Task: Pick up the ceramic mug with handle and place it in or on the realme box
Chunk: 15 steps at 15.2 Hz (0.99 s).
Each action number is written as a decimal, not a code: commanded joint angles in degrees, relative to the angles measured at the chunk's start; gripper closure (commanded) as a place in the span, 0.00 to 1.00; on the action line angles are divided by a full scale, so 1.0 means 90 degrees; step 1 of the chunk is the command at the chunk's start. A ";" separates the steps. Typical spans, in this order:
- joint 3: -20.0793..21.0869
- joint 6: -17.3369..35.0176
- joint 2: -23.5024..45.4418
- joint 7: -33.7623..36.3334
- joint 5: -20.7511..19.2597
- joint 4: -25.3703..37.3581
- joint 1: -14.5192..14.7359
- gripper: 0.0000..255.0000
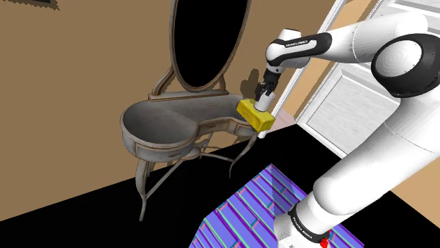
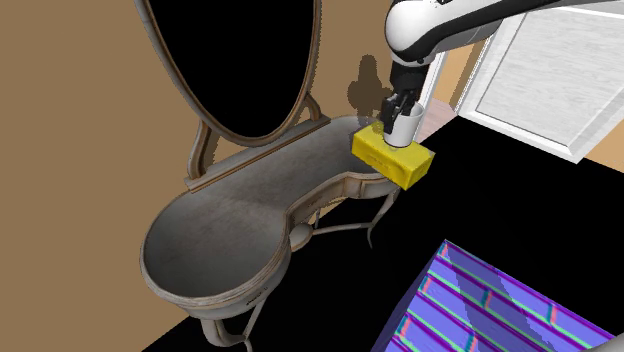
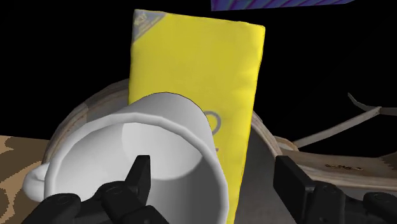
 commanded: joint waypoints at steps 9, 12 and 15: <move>0.0029 -0.0778 -0.0237 0.0016 -0.0017 0.0540 0.0032 0.00; 0.0029 -0.0778 -0.0236 0.0016 -0.0017 0.0541 0.0032 0.00; 0.0029 -0.0778 -0.0236 0.0016 -0.0017 0.0541 0.0032 0.00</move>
